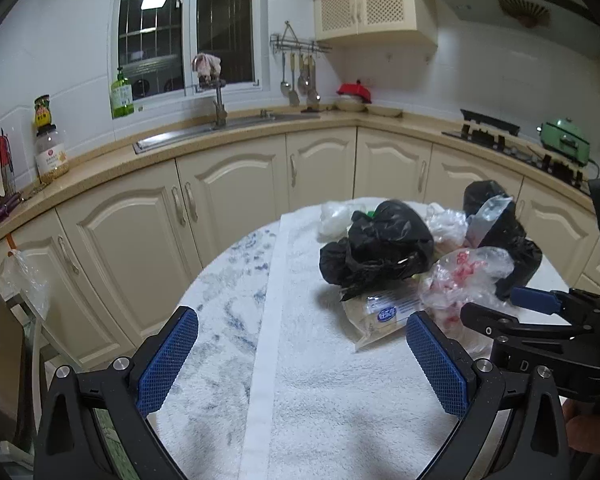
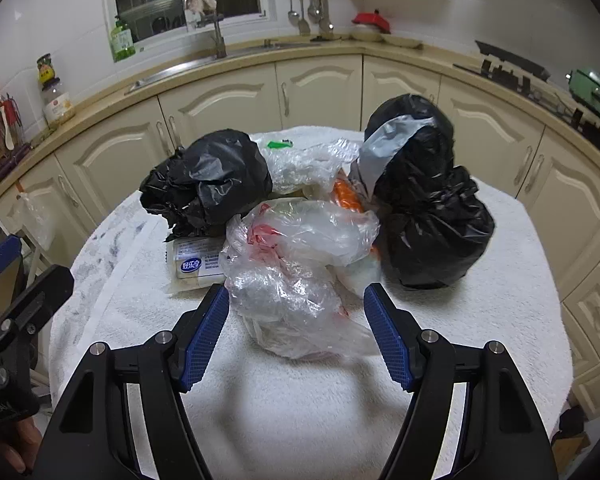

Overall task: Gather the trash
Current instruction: 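Grasp the clear plastic bag with the right tool while the left tool grasps a black bag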

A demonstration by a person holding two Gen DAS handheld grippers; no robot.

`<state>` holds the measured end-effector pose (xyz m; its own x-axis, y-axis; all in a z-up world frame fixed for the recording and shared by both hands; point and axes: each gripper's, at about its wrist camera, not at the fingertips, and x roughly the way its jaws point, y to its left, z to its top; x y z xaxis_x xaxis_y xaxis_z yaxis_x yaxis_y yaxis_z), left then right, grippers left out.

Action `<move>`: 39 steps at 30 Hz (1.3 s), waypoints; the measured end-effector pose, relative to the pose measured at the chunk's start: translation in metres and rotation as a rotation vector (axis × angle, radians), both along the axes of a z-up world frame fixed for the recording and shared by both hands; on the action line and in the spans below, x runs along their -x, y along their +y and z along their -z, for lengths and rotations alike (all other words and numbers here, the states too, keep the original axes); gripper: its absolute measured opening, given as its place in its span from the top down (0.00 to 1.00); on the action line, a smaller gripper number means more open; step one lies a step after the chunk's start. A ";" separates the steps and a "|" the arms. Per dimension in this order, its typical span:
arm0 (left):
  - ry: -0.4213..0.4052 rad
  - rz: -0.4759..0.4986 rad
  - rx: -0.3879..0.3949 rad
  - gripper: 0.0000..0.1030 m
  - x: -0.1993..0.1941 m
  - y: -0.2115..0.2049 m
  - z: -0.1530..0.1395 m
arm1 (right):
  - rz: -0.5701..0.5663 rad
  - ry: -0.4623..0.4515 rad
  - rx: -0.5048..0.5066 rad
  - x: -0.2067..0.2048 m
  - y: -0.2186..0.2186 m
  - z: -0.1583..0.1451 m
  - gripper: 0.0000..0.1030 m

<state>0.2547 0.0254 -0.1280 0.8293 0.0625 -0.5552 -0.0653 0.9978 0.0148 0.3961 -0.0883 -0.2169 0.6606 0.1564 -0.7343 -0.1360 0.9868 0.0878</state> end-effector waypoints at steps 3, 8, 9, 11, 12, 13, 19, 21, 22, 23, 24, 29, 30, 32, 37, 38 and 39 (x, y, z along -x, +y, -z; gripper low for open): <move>0.019 0.007 0.017 0.01 -0.010 0.004 0.010 | -0.015 0.012 -0.001 -0.006 0.002 0.005 0.30; 0.042 0.028 0.023 0.01 -0.030 0.004 0.021 | -0.029 0.048 0.010 -0.019 0.005 0.018 0.35; 0.041 0.031 0.024 0.01 -0.032 0.004 0.023 | -0.029 0.046 0.010 -0.020 0.005 0.019 0.39; 0.043 0.045 0.019 0.01 -0.036 0.002 0.025 | -0.036 0.042 -0.007 -0.022 0.002 0.021 0.45; 0.043 0.054 0.014 0.01 -0.039 -0.001 0.025 | -0.039 0.043 -0.012 -0.021 0.002 0.021 0.46; 0.046 0.064 0.006 0.01 -0.041 -0.003 0.025 | -0.043 0.041 -0.021 -0.021 0.000 0.022 0.48; 0.054 0.101 -0.031 0.01 -0.063 -0.017 0.023 | -0.027 0.031 -0.103 -0.011 -0.022 0.020 0.50; 0.058 0.112 -0.032 0.01 -0.071 -0.021 0.020 | -0.023 0.028 -0.116 -0.006 -0.029 0.017 0.50; 0.063 0.122 -0.038 0.01 -0.077 -0.025 0.019 | -0.021 0.028 -0.123 -0.005 -0.032 0.016 0.50; 0.066 0.127 -0.045 0.01 -0.083 -0.029 0.018 | -0.017 0.027 -0.130 -0.003 -0.036 0.015 0.50; 0.070 0.135 -0.050 0.01 -0.089 -0.032 0.017 | -0.013 0.025 -0.140 -0.001 -0.040 0.014 0.50; 0.110 0.175 -0.114 0.01 -0.120 -0.050 0.016 | -0.004 0.027 -0.156 0.000 -0.051 0.013 0.50; 0.123 0.185 -0.132 0.01 -0.128 -0.054 0.018 | -0.003 0.027 -0.160 0.000 -0.051 0.014 0.50; 0.164 0.205 -0.162 0.00 -0.143 -0.060 0.026 | -0.002 0.026 -0.169 0.000 -0.053 0.015 0.50; 0.196 0.224 -0.144 0.15 -0.168 -0.058 0.037 | -0.005 0.030 -0.183 -0.002 -0.055 0.019 0.50; 0.193 0.228 -0.098 0.17 -0.168 -0.052 0.036 | -0.006 0.030 -0.185 -0.001 -0.056 0.020 0.50; 0.195 0.228 -0.077 0.20 -0.167 -0.047 0.036 | -0.006 0.029 -0.188 0.000 -0.056 0.019 0.50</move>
<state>0.4220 -0.0217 -0.1635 0.7054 -0.0646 -0.7058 0.1717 0.9818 0.0817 0.3959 -0.1442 -0.2364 0.6386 0.2965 -0.7102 -0.1363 0.9518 0.2748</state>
